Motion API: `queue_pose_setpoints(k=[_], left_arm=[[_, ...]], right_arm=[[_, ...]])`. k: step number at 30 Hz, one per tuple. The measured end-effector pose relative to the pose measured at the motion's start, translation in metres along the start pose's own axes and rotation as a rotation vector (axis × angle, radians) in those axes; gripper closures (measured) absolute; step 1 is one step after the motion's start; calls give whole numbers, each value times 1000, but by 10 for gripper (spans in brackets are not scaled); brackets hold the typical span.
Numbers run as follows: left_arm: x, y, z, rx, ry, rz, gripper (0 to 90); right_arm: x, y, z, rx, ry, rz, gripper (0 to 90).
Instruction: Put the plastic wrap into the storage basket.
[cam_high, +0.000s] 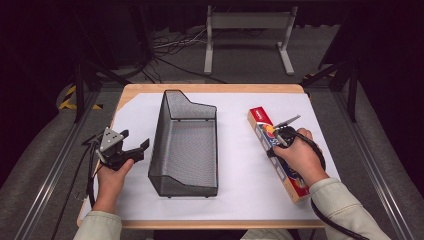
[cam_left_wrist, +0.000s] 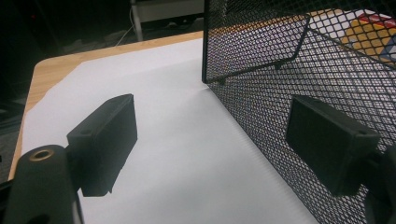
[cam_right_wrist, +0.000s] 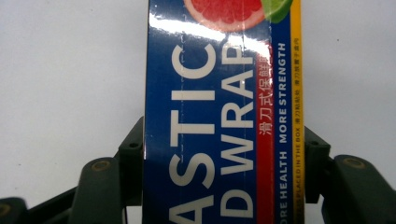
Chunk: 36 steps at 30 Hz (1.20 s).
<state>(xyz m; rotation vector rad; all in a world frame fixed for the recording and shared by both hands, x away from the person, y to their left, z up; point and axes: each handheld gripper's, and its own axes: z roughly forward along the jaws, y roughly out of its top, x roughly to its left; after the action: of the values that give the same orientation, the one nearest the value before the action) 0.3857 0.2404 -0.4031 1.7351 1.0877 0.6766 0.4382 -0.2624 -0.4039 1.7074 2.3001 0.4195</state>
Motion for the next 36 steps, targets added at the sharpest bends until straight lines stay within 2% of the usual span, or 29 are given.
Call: queue_pose_setpoints(k=[2, 6, 10, 18, 24, 29, 36], left_arm=[[0, 0, 0, -1, 2, -3, 177], [-1, -1, 1, 10, 10, 14, 177], [-3, -1, 2, 9, 12, 20, 176], [-3, -1, -1, 4, 19, 21, 176], [-1, -2, -2, 2, 19, 24, 176], [-1, -3, -4, 4, 16, 20, 175], [1, -4, -5, 2, 16, 16, 175]], right_arm=[[0, 0, -1, 4, -4, 3, 397], [-1, 0, -4, -1, 31, 33, 399], [0, 0, -9, -11, 37, 27, 400], [6, 2, -29, -76, 74, 53, 400], [10, 4, -45, -120, 78, 48, 400], [13, 4, -57, -142, 94, 65, 399], [19, 7, -68, -162, 108, 61, 399]])
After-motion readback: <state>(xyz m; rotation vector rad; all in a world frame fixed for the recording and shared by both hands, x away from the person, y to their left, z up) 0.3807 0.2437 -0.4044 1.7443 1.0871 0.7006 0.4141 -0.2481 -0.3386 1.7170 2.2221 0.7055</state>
